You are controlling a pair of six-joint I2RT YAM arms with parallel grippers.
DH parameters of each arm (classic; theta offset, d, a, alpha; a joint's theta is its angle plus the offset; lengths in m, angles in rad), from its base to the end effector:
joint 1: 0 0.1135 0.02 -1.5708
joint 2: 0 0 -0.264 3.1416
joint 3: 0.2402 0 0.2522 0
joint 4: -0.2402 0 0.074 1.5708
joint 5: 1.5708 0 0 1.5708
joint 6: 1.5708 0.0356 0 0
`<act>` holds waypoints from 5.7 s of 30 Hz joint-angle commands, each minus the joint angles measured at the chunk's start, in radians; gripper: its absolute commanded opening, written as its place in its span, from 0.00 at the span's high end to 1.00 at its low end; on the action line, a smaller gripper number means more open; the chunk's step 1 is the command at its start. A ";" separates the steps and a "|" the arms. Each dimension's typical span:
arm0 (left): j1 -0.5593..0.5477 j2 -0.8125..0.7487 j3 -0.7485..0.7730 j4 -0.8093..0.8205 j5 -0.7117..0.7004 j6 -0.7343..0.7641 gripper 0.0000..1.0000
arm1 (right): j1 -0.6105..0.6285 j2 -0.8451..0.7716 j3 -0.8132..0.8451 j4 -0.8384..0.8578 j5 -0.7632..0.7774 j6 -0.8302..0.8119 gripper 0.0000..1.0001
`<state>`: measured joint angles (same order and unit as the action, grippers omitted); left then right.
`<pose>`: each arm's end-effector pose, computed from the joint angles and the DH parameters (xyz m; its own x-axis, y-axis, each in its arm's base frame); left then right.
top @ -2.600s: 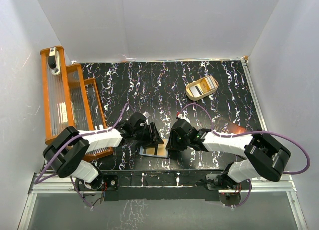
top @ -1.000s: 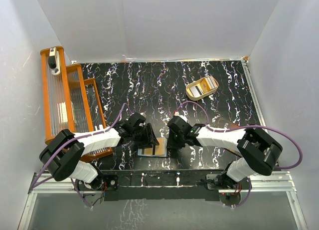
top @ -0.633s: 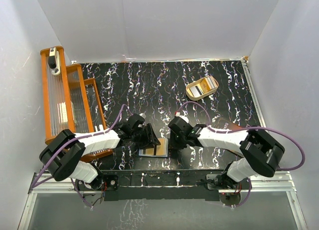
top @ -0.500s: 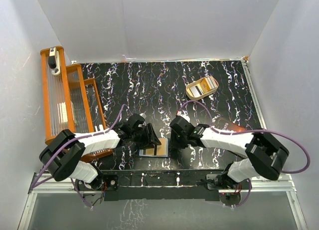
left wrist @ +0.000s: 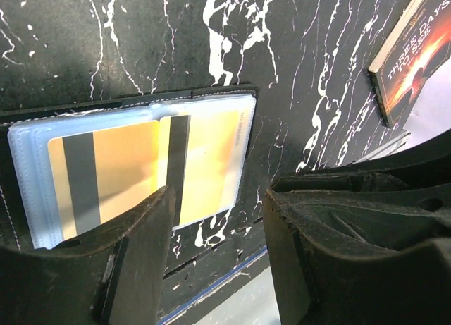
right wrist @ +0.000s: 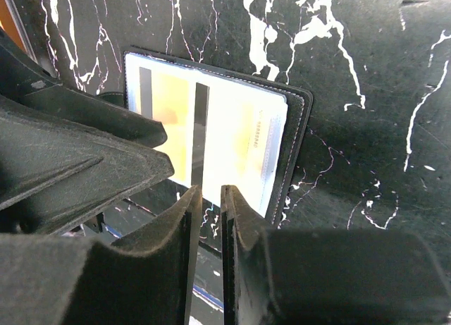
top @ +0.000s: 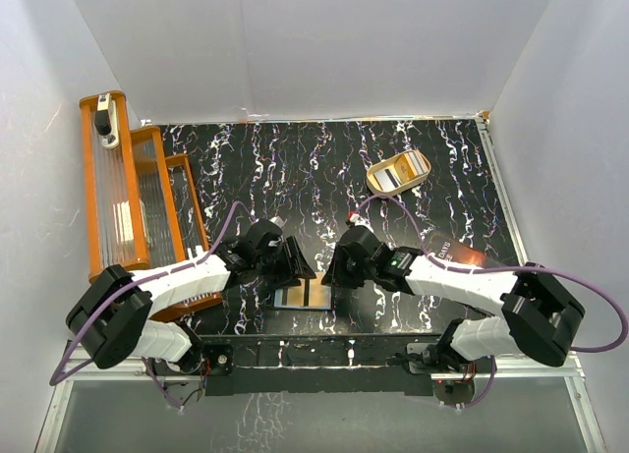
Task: Put the credit cards into the card holder
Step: Insert the credit card into the card holder, then close the card holder at the center of the board.
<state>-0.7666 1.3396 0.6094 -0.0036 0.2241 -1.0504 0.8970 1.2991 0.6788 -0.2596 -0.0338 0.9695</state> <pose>0.1838 -0.1880 0.1790 -0.9298 -0.2790 -0.2401 -0.0231 0.6953 -0.7183 0.1570 0.1986 0.1898 -0.9271 0.1597 -0.3390 -0.0529 0.8399 0.5402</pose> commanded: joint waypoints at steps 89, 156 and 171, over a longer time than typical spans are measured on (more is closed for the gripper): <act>0.061 -0.051 0.079 -0.413 -0.185 0.239 0.52 | 0.006 0.011 -0.074 0.049 0.062 0.009 0.44; 0.061 -0.009 -0.059 -0.075 0.049 0.079 0.80 | -0.008 0.062 0.012 0.254 -0.265 0.017 0.45; 0.063 -0.131 0.082 -0.306 -0.103 0.142 0.64 | -0.007 0.108 0.005 0.256 -0.255 -0.013 0.68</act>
<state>-0.7025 1.2442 0.6350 -0.1997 0.1864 -0.9478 0.8837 1.3739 0.6529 -0.0422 -0.2874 0.9844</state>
